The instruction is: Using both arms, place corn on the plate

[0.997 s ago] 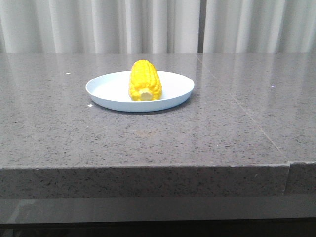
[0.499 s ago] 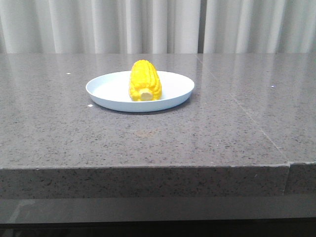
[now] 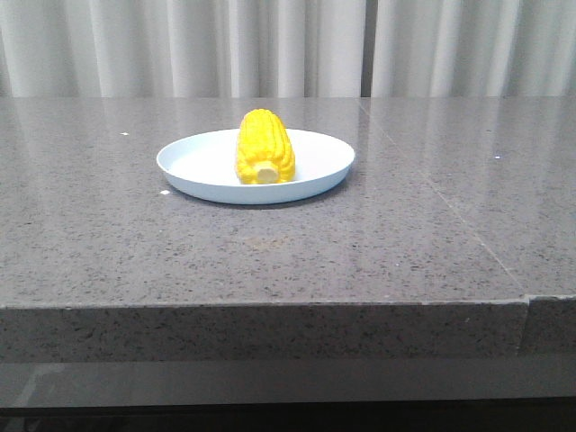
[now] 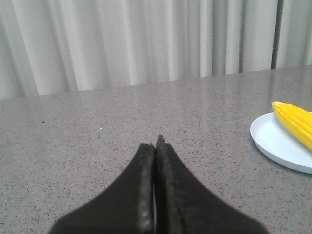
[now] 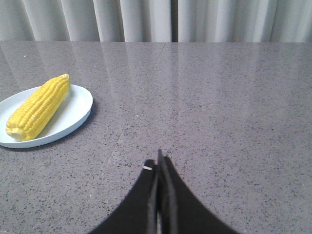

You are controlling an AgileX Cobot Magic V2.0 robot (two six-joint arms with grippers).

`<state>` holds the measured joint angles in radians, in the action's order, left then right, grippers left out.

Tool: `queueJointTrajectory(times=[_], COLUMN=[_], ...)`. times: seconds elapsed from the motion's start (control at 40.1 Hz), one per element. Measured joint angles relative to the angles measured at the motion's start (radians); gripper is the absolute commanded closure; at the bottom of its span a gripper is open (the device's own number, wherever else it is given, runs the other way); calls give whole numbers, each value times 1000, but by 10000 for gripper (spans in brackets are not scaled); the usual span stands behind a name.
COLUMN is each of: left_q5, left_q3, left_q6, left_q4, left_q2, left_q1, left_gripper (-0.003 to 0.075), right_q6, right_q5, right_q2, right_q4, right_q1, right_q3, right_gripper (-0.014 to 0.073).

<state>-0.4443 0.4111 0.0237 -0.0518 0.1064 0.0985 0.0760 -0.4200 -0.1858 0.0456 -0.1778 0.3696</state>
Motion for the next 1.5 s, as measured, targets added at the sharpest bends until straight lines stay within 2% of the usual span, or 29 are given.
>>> queueJointTrajectory(times=[0.474,0.798,1.047,1.496], left_q5=[26,108,274,303], left_q3=[-26,-245,-416,-416], left_q6=[0,0,0,0], left_q4=[2,52,65,69], left_q2=[-14,-111,-111,-111], left_q1=[-2,-46,-52,-54], left_gripper=[741,741,741,741], right_q6=[-1,-1,-1,-1], right_q5=[0,0,0,0], right_q2=[0,0,0,0], right_q4=[-2,-2,-2,-2], right_q1=[0,0,0,0], right_q3=[0,0,0,0], right_gripper=[662,662,662,662])
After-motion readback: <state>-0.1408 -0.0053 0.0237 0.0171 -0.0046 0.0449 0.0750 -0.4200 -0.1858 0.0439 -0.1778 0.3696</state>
